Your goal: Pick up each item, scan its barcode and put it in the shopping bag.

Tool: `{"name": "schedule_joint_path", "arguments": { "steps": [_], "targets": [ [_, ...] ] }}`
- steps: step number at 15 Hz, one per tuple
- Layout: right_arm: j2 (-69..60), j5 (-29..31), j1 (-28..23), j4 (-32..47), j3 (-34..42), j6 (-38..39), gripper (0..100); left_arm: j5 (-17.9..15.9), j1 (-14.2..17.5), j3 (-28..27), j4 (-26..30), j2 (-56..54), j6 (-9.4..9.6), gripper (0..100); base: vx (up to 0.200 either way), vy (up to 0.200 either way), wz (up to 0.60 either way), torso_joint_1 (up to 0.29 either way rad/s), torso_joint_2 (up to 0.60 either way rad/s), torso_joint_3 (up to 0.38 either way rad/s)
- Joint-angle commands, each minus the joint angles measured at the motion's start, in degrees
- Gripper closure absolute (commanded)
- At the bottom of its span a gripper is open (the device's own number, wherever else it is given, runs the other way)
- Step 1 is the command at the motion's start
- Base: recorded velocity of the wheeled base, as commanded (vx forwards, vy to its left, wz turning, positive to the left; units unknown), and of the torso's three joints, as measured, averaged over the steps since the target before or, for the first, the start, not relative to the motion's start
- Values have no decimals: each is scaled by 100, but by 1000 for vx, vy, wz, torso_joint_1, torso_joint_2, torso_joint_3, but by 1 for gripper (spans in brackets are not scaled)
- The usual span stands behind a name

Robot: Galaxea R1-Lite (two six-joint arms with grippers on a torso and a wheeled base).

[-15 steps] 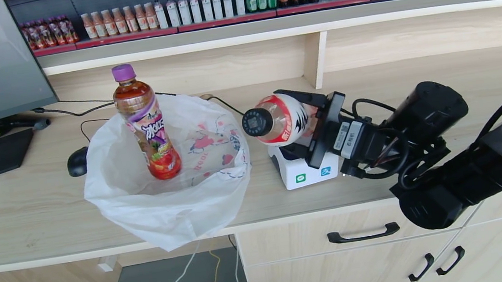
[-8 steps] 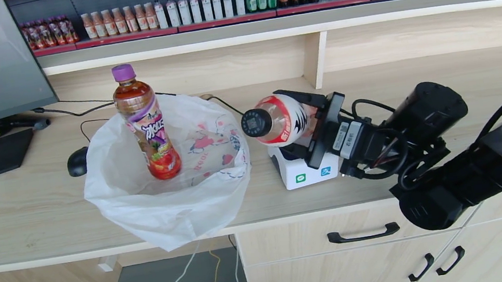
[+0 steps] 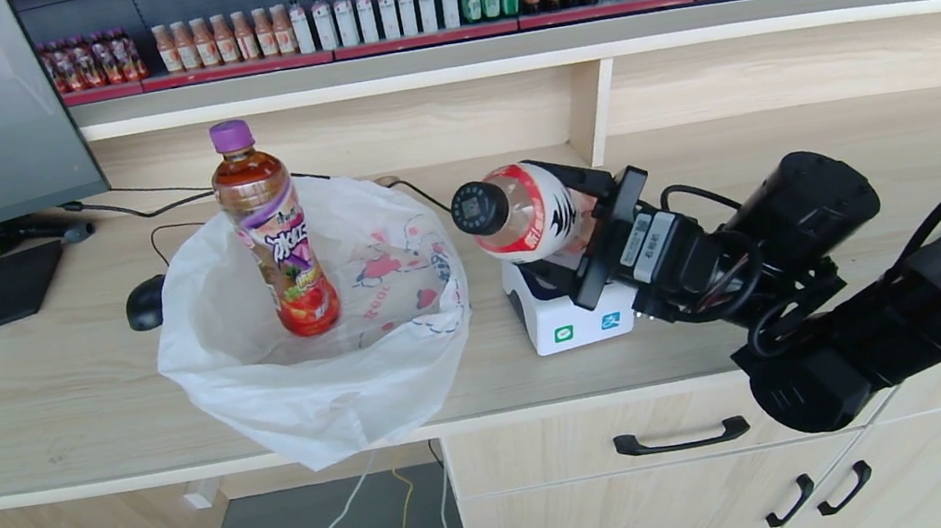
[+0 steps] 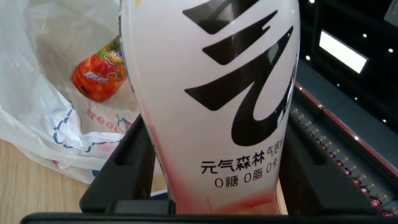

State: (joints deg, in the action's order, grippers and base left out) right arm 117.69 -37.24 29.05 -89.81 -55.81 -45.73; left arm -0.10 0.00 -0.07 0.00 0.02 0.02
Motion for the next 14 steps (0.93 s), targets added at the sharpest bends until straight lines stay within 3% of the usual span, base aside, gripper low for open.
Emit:
{"name": "schedule_joint_path", "arguments": {
  "steps": [1, 6, 10, 14],
  "targets": [
    [-150, 129, 13, -19, -9, 81, 100, 1, 0, -1, 0, -2, 6, 0, 0, 0, 0, 0, 0, 0],
    [-457, 296, 13, -19, -9, 495, 100, 10, 0, -1, 0, -2, 6, 0, 0, 0, 0, 0, 0, 0],
    [-668, 1105, 13, -19, 0, 943, 100, 1, 0, -1, 0, -2, 6, 0, 0, 0, 0, 0, 0, 0],
    [-703, 1413, 83, -19, 61, 1769, 100, 1, 0, -1, 0, -2, 6, 0, 0, 0, 0, 0, 0, 0]
  ]
}}
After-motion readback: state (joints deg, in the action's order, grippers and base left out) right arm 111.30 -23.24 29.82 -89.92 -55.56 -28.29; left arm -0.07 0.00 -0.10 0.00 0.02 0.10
